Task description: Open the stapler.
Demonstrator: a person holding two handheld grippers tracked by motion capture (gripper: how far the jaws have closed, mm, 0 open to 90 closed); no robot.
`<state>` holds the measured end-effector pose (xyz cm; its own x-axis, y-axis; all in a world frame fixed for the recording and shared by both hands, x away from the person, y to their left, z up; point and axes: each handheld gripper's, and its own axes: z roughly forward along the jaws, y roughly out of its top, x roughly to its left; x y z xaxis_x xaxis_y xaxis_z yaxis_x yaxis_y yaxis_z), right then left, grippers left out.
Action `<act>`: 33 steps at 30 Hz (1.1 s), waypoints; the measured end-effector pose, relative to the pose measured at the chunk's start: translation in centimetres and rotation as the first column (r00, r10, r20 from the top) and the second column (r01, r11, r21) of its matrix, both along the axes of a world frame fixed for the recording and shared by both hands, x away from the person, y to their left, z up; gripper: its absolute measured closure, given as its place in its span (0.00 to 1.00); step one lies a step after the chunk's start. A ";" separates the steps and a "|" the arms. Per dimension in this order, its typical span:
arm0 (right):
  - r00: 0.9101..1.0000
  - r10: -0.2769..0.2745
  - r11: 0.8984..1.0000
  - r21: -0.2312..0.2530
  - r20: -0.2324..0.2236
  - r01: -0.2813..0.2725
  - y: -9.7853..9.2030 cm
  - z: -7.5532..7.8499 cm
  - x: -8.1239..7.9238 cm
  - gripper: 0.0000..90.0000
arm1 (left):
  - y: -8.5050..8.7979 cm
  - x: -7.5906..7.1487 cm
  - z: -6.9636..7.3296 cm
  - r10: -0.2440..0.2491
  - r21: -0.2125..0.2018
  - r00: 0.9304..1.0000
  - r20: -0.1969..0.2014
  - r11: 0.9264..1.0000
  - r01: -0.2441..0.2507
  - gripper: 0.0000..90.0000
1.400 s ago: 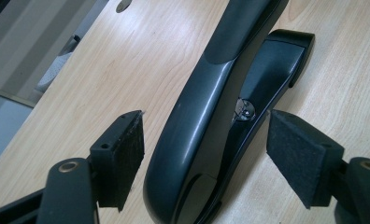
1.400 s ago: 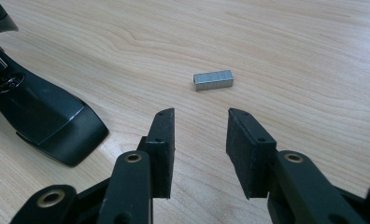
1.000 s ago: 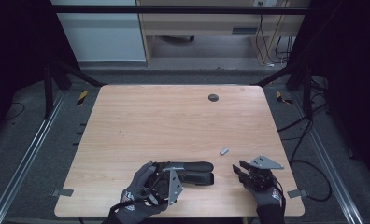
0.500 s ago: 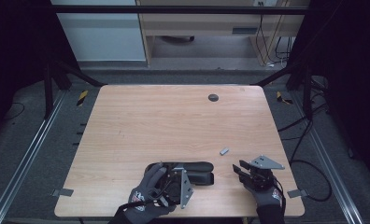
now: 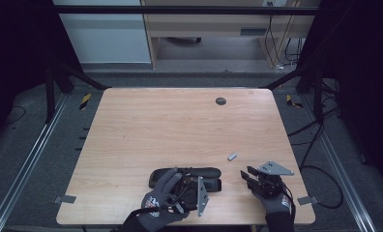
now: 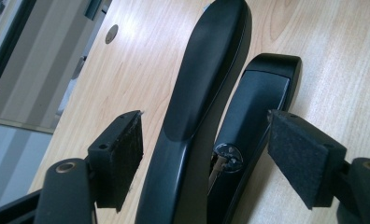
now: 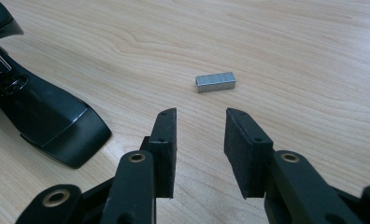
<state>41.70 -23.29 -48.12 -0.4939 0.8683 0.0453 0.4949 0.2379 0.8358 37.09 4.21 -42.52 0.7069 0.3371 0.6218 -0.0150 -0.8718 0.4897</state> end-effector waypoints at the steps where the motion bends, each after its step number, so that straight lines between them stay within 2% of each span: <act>1: 1.000 0.001 1.000 -0.004 0.003 -0.001 0.0 0.0 0.0 0.72 | -0.1 0.1 0.0 -0.002 0.007 1.000 0.003 1.000 0.002 0.29; 14: 1.000 0.003 1.000 -0.003 0.004 -0.003 0.0 0.0 0.0 0.72 | -1.1 0.4 -0.5 -0.005 0.045 1.000 0.020 0.999 0.004 0.30; 17: 1.000 0.002 1.000 -0.003 0.004 -0.002 0.0 0.0 0.0 0.73 | -1.4 0.6 -0.5 -0.006 0.070 1.000 0.025 0.998 0.004 0.30; 18: 1.000 0.002 1.000 0.000 0.001 -0.002 0.0 0.0 0.0 0.73 | -1.5 0.6 -0.7 -0.005 0.055 1.000 0.024 0.999 0.004 0.30; 20: 1.000 0.004 1.000 -0.001 0.002 -0.004 0.0 0.0 0.0 0.73 | -1.7 0.7 -0.9 -0.007 0.058 1.000 0.030 0.998 0.005 0.30; 22: 1.000 0.003 1.000 0.001 -0.001 -0.003 0.1 0.0 0.0 0.73 | -1.9 0.8 -0.9 -0.008 0.078 0.999 0.035 0.997 0.006 0.30; 23: 1.000 0.004 1.000 0.001 0.001 -0.004 0.1 0.0 0.0 0.74 | -2.0 0.8 -1.1 -0.008 0.068 0.999 0.033 0.998 0.006 0.30; 24: 1.000 0.004 1.000 0.001 -0.003 -0.004 0.1 0.0 0.0 0.74 | -2.0 0.9 -1.0 -0.009 0.088 0.999 0.036 0.996 0.005 0.30; 26: 1.000 0.004 1.000 0.003 -0.004 -0.004 0.1 0.0 -0.1 0.75 | -2.2 0.9 -1.2 -0.008 0.082 0.999 0.038 0.997 0.005 0.30; 33: 1.000 0.015 1.000 0.007 -0.013 -0.015 0.3 0.0 -0.1 0.78 | -2.8 1.3 -1.6 -0.009 0.106 0.999 0.050 0.994 0.004 0.31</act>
